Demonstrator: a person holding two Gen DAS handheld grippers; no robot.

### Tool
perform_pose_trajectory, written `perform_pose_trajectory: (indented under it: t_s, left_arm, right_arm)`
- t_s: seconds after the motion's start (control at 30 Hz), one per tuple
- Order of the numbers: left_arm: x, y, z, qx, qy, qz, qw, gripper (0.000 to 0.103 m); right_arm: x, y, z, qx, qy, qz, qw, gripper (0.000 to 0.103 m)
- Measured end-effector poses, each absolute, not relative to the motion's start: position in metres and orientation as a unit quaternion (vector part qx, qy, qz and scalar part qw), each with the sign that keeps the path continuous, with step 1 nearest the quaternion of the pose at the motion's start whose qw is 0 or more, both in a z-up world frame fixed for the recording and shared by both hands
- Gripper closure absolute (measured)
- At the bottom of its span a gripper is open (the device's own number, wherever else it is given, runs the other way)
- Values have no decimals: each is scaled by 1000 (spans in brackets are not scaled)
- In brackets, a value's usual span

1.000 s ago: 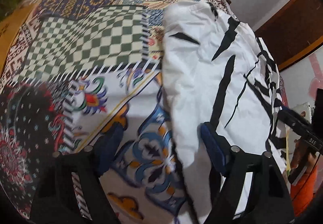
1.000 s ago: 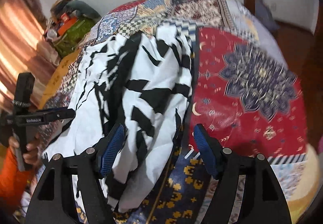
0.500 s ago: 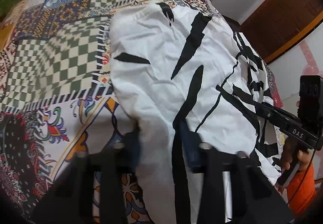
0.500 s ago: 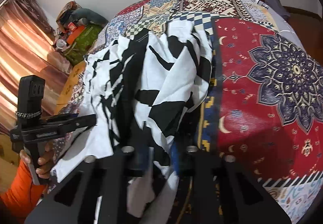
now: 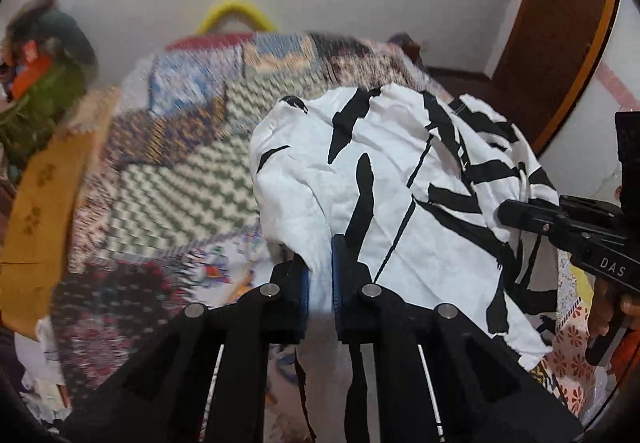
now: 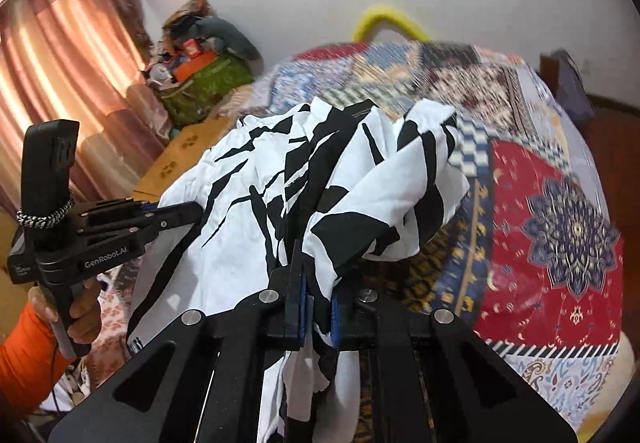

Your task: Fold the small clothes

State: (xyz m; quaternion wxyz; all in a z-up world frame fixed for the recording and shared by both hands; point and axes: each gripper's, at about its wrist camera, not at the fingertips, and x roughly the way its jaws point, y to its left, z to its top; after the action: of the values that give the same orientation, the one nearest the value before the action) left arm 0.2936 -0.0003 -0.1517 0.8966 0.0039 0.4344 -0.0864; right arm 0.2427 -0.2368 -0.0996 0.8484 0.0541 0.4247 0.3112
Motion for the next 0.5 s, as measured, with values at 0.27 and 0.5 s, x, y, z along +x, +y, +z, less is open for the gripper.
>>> perform_pose_trajectory:
  t_s: [0.27, 0.5]
  left_arm:
    - [257, 58, -102, -16, 388, -46, 920, 94]
    - [247, 122, -117, -41, 405, -20, 913, 94]
  right_arm:
    - [229, -185, -56, 37, 384, 347, 854, 95]
    - [223, -119, -74, 35, 395, 372, 839, 95]
